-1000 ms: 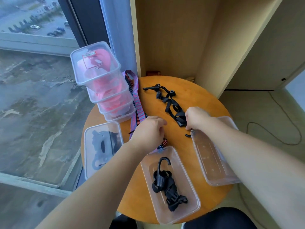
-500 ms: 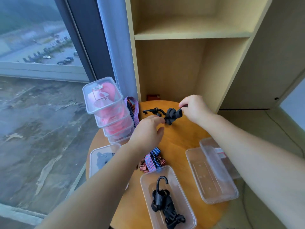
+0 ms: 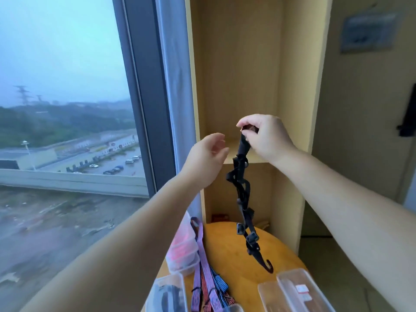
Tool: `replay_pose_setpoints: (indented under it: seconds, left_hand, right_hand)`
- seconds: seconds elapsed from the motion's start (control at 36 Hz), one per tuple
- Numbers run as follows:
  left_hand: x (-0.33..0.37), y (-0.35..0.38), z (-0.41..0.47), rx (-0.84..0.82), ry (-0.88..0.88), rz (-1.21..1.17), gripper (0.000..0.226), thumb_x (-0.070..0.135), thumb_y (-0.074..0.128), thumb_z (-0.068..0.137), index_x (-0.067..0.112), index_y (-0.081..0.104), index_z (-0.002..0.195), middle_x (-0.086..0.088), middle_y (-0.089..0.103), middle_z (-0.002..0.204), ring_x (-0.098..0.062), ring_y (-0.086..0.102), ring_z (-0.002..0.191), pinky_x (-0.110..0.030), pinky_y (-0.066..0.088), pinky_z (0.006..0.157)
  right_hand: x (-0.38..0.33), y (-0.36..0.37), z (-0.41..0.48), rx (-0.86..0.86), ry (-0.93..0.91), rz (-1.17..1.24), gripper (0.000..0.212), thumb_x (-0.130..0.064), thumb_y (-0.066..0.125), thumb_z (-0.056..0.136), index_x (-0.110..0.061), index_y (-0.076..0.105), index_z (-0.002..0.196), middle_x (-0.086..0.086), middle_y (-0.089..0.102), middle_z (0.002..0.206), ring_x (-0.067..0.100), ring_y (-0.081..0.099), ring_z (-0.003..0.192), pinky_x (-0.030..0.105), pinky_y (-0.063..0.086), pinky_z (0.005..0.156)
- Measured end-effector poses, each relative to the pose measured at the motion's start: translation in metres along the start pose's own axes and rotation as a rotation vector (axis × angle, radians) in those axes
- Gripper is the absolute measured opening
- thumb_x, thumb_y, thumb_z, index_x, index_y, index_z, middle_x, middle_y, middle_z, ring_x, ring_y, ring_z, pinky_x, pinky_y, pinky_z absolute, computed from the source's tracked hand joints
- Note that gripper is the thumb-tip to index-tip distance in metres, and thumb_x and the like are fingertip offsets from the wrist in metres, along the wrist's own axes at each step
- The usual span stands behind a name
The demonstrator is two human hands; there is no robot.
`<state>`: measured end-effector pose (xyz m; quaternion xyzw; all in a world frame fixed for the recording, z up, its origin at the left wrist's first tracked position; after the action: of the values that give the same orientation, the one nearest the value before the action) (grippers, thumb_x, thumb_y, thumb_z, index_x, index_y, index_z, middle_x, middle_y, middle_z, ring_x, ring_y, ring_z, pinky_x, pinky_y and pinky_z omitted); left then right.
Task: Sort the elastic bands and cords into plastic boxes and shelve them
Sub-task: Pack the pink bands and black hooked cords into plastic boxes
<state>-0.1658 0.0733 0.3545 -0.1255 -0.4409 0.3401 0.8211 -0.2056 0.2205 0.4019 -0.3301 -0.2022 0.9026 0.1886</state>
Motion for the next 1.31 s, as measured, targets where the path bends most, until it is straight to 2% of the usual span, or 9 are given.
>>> replay_pose_setpoints:
  seconds: [0.17,0.31,0.39,0.5,0.69,0.83,1.0,1.17,1.31]
  left_hand:
    - [0.058,-0.021,-0.002,-0.09,0.025,-0.211,0.02,0.022,0.056,0.098,0.023,0.069,0.113,0.012,0.072,0.089,-0.007,0.065,0.081,-0.036,0.058,0.082]
    - [0.075,-0.027,-0.023,-0.108,0.032,-0.358,0.013,0.015,0.058,0.097,0.017,0.069,0.09,0.006,0.069,0.07,-0.007,0.064,0.064,-0.021,0.053,0.064]
    - [0.074,-0.035,-0.033,-0.076,0.009,-0.447,0.01,0.015,0.059,0.096,0.011,0.068,0.095,0.001,0.068,0.073,-0.011,0.065,0.067,-0.023,0.054,0.067]
    - [0.072,-0.049,-0.043,-0.036,-0.017,-0.57,0.006,0.007,0.058,0.096,0.009,0.063,0.094,-0.001,0.07,0.075,-0.017,0.068,0.069,-0.028,0.056,0.069]
    - [0.071,-0.068,-0.052,0.071,0.009,-0.547,0.015,-0.001,0.053,0.096,0.012,0.053,0.088,-0.009,0.063,0.076,-0.014,0.064,0.061,-0.026,0.056,0.066]
    - [0.054,-0.097,-0.046,0.219,-0.021,-0.511,0.021,-0.004,0.05,0.096,0.013,0.049,0.085,-0.013,0.062,0.081,-0.017,0.061,0.061,-0.037,0.061,0.072]
    - [0.04,-0.118,-0.039,0.302,-0.044,-0.473,0.023,-0.005,0.05,0.096,0.014,0.049,0.084,-0.013,0.065,0.085,-0.017,0.063,0.062,-0.033,0.061,0.071]
    - [0.035,-0.099,-0.032,0.134,-0.077,-0.553,0.027,-0.012,0.054,0.092,0.01,0.053,0.076,-0.014,0.067,0.096,-0.02,0.066,0.071,-0.027,0.059,0.072]
    - [0.037,-0.079,-0.036,-0.044,-0.033,-0.558,0.023,-0.007,0.06,0.09,0.011,0.056,0.076,-0.003,0.076,0.095,-0.014,0.069,0.08,-0.02,0.054,0.071]
  right_hand:
    - [-0.067,-0.035,-0.005,-0.014,-0.093,0.201,0.028,-0.004,0.06,0.088,-0.028,0.067,0.101,-0.015,0.066,0.087,0.002,0.061,0.08,0.005,0.042,0.07]
    - [-0.087,-0.038,-0.025,-0.047,-0.101,0.413,0.026,-0.001,0.06,0.091,-0.023,0.065,0.104,-0.004,0.065,0.084,0.008,0.062,0.078,0.021,0.052,0.082]
    - [-0.07,-0.021,-0.045,-0.122,0.026,0.506,0.037,-0.026,0.063,0.094,-0.025,0.055,0.13,-0.012,0.069,0.101,-0.003,0.065,0.09,0.015,0.048,0.083]
    - [-0.047,0.022,-0.087,-0.386,0.207,0.679,0.068,-0.049,0.071,0.08,-0.024,0.048,0.139,0.001,0.068,0.118,0.016,0.064,0.111,0.039,0.047,0.1]
    - [-0.041,0.065,-0.12,-0.422,0.309,0.82,0.028,0.001,0.074,0.078,-0.005,0.055,0.098,0.01,0.06,0.075,0.024,0.059,0.069,0.042,0.05,0.079]
    - [-0.005,0.077,-0.129,-0.356,0.387,0.679,0.008,-0.009,0.064,0.091,-0.006,0.062,0.098,-0.001,0.05,0.06,0.01,0.041,0.048,0.022,0.039,0.048]
    - [0.032,0.094,-0.149,-0.414,0.467,0.544,0.009,-0.014,0.069,0.089,-0.007,0.067,0.094,0.003,0.053,0.058,0.011,0.039,0.043,0.023,0.035,0.042]
    - [0.034,0.095,-0.153,-0.454,0.438,0.52,0.018,-0.006,0.074,0.082,-0.001,0.068,0.098,0.004,0.063,0.064,0.016,0.057,0.052,0.028,0.053,0.059]
    - [0.005,0.081,-0.124,-0.478,0.337,0.697,0.044,-0.011,0.079,0.079,-0.017,0.062,0.118,0.004,0.071,0.09,0.017,0.069,0.089,0.028,0.052,0.084]
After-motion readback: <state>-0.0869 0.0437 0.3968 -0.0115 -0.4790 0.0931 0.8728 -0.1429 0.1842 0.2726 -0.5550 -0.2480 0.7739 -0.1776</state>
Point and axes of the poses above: each hand's wrist, its own z-axis towards the middle knuckle, its own y-axis out of the palm, x = y × z, the point moved 9 cm from there along z, towards the middle knuckle
